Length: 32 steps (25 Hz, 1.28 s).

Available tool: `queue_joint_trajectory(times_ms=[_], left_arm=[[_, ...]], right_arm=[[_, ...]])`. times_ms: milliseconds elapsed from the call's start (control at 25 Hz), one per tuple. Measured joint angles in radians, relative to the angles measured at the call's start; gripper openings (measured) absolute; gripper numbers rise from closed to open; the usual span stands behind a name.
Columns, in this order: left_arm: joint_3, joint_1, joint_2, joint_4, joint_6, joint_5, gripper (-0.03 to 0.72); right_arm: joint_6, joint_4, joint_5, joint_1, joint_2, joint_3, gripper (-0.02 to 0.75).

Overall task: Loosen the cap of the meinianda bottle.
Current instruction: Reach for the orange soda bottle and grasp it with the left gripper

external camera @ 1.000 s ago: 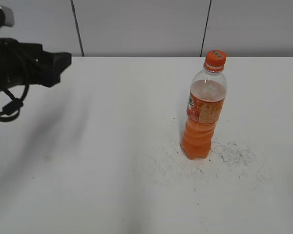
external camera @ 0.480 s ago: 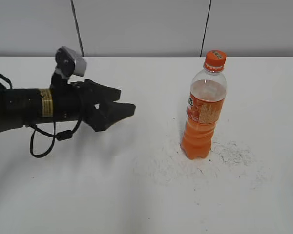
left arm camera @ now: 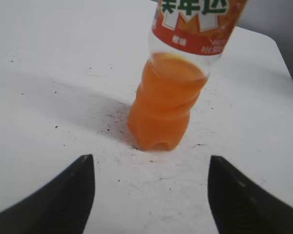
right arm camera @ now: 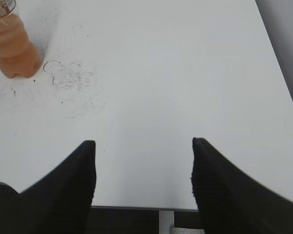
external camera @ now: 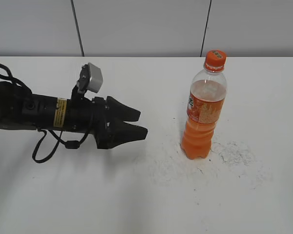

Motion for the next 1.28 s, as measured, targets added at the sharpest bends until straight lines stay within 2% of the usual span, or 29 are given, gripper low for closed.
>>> queue_joint_trajectory(times_ms=[80, 200, 320, 760, 1280], left_arm=[[-0.001, -0.003, 0.0, 0.019, 0.0, -0.001, 0.567], [-0.006, -0.02, 0.017, 0.004, 0.021, -0.011, 0.641], [-0.027, -0.038, 0.056, -0.013, 0.036, -0.03, 0.671], [-0.248, -0.124, 0.229, -0.016, 0.038, -0.061, 0.681], [-0.406, -0.189, 0.351, -0.002, 0.03, -0.06, 0.681]], right_arm=[[0.0, 0.0, 0.0, 0.0, 0.0, 0.0, 0.458], [0.0, 0.0, 0.0, 0.0, 0.0, 0.0, 0.458], [0.0, 0.0, 0.0, 0.0, 0.0, 0.0, 0.458], [0.0, 0.0, 0.0, 0.0, 0.0, 0.0, 0.458], [0.0, 0.0, 0.0, 0.0, 0.0, 0.0, 0.458]])
